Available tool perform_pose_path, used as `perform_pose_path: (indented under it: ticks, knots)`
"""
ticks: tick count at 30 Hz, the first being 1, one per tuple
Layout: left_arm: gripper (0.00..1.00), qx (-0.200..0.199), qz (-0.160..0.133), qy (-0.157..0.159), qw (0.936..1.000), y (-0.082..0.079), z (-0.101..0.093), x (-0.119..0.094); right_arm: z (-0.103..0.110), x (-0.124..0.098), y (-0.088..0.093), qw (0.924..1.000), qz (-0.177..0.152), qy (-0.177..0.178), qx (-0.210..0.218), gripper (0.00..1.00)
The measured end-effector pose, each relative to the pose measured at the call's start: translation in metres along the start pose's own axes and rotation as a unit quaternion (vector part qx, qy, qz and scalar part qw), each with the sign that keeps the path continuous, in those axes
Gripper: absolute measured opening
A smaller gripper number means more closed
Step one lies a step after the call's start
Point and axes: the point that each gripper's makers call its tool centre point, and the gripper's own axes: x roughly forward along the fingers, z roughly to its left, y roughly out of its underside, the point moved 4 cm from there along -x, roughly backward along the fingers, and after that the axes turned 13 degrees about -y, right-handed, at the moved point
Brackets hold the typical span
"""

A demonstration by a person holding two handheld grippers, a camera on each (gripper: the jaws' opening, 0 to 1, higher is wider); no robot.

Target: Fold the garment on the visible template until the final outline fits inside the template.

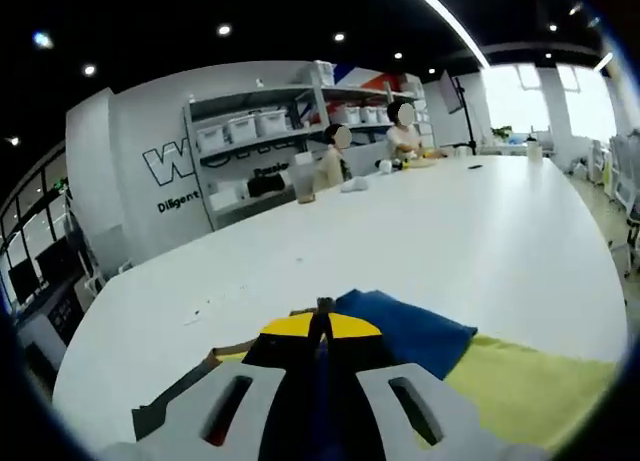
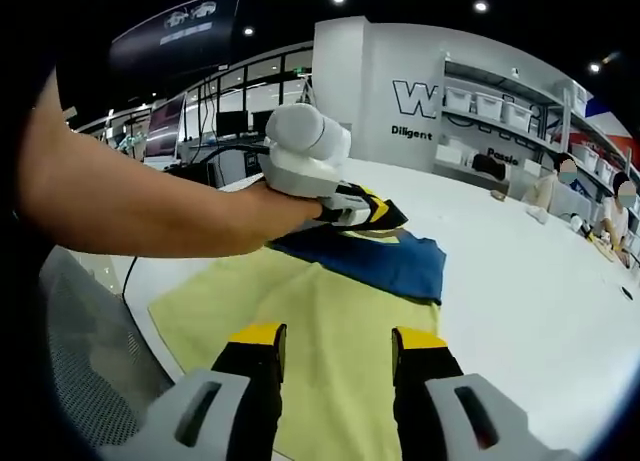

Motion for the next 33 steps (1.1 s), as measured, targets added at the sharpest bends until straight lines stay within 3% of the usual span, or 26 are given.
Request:
perform_pose_path:
  ticks: [10, 16, 22, 24, 28, 33]
  knots:
    - [0.00, 0.015, 0.010, 0.035, 0.9992, 0.012, -0.033, 0.004, -0.001, 0.000, 0.001, 1.0000, 0.003, 0.002, 0.002, 0.40]
    - [0.00, 0.025, 0.043, 0.052, 0.9974, 0.036, -0.048, 0.010, -0.002, 0.000, 0.002, 1.0000, 0.004, 0.003, 0.002, 0.40]
    - [0.00, 0.029, 0.051, 0.069, 0.9959, 0.043, -0.062, 0.006, -0.002, 0.000, 0.003, 1.0000, 0.006, 0.004, 0.003, 0.40]
    - [0.00, 0.028, 0.068, 0.084, 0.9938, 0.051, -0.068, 0.006, -0.002, 0.000, 0.003, 1.0000, 0.007, 0.004, 0.003, 0.40]
    - [0.08, 0.018, 0.092, 0.105, 0.9900, 0.061, -0.076, 0.004, -0.002, 0.000, 0.003, 1.0000, 0.008, 0.004, 0.003, 0.40]
    - [0.14, 0.010, 0.102, 0.126, 0.9868, 0.066, -0.085, 0.001, -0.003, 0.000, 0.004, 0.9999, 0.009, 0.004, 0.003, 0.39]
